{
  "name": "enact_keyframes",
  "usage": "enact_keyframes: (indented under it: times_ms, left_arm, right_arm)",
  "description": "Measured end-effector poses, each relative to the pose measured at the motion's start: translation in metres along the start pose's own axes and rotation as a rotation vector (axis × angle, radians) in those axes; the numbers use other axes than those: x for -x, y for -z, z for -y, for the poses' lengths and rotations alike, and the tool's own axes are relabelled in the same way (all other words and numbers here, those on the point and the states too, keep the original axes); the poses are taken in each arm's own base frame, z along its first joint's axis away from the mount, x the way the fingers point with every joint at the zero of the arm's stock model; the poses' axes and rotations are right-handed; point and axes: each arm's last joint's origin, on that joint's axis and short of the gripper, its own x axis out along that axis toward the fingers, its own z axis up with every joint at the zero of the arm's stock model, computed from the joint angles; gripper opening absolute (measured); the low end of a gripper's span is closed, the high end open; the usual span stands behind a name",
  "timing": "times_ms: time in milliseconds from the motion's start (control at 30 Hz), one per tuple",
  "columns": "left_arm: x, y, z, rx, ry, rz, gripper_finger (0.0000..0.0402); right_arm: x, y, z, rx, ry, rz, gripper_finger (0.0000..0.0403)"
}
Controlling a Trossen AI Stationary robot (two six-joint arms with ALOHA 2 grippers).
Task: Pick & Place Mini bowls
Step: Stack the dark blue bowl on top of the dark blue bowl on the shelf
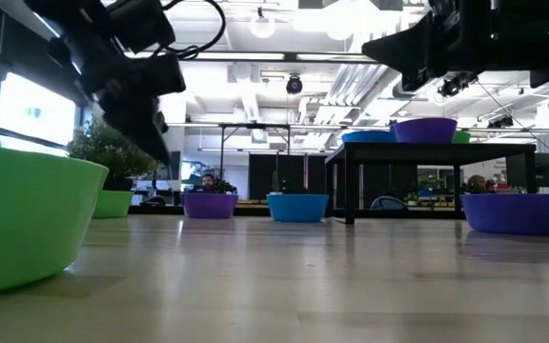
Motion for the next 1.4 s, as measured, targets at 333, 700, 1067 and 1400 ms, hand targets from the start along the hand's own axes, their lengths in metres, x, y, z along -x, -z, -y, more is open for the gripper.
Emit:
enact_keyframes:
  times_ms: [333,700,1067,1400]
  left_arm:
    - [0.025,-0.004,0.021,0.194,-0.037,-0.273,0.0023]
    - [0.040,0.021,0.035,0.366,-0.237,-0.530,0.0093]
    - [0.032,0.050,0.028,0.451,-0.299,-0.576,0.0098]
    - [0.020,0.052,0.027,0.449,-0.243,-0.495,0.0098]
  right_arm:
    - [0.000,0.000,-0.001,0.019,-0.002,-0.005,0.0002]
    - [0.000,0.004,-0.001,0.040,-0.007,-0.043,0.0001]
    - [0.000,0.009,-0.001,0.038,-0.007,-0.092,0.0002]
    - [0.000,0.009,-0.001,0.045,-0.007,-0.092,0.0001]
